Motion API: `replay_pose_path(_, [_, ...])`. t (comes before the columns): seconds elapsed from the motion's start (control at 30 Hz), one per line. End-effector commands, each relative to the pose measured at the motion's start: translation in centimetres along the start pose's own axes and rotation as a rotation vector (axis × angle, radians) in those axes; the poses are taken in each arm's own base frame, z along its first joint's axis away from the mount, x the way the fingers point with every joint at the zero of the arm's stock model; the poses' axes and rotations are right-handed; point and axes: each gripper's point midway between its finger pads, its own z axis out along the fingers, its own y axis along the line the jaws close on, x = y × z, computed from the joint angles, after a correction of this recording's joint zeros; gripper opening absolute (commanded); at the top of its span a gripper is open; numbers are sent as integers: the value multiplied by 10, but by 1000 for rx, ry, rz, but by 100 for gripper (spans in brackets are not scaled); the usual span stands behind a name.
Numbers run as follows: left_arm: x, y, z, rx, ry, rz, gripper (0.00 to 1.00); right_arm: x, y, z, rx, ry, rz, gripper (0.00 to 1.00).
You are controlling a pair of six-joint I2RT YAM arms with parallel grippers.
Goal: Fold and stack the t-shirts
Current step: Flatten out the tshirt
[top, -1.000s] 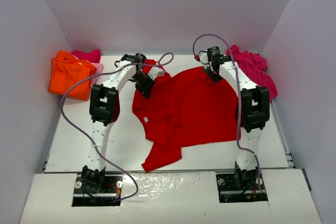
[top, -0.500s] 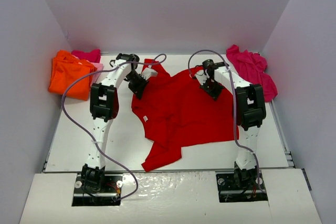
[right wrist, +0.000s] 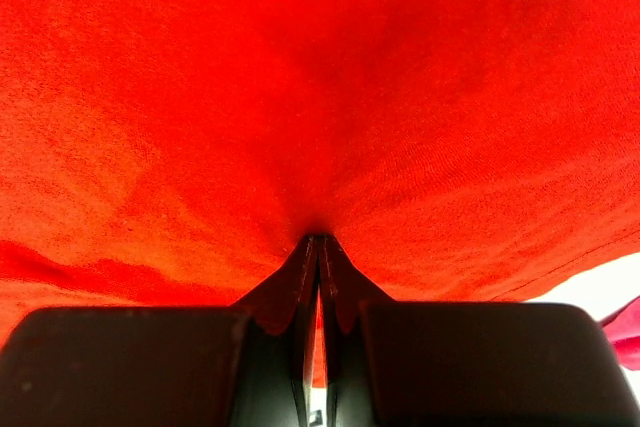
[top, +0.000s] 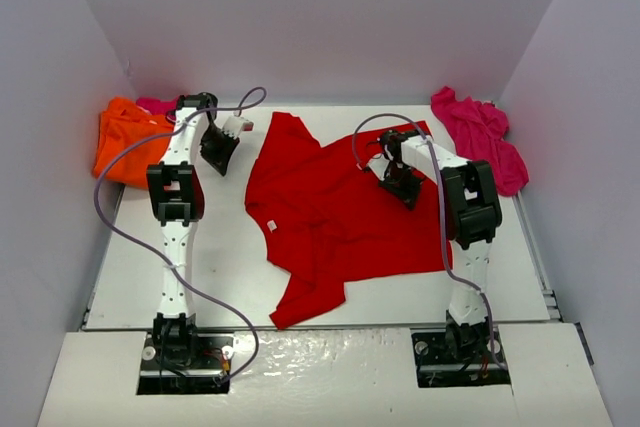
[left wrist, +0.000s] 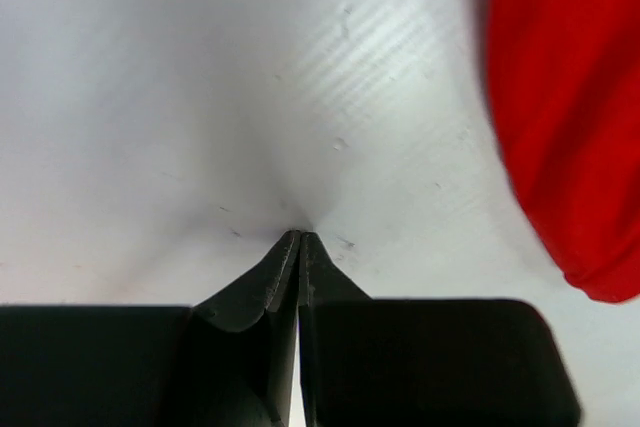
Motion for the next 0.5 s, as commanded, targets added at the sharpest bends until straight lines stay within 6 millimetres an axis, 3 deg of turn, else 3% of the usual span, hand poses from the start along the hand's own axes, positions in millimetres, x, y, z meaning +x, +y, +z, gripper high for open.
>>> replay_pose_path(0.0, [-10,10,-14,-63,-25,16,0,8,36,18,-117,74,-16,0])
replay_pose_path(0.03, [-18,0,-27,-45,-70,31,0,6,33,16,-103,66,-13,0])
replay_pose_path(0.13, [-14,-24,-35,-8,-93,48,0,-2,23,6,-60,28,2,0])
replay_pose_path(0.27, [-28,-75,-74,5,-169,151,0,-10,5,-5,13,-1,37,0])
replay_pose_path(0.47, [-29,-132,-95,72,-209,240,0,-18,-11,-24,70,-48,85,0])
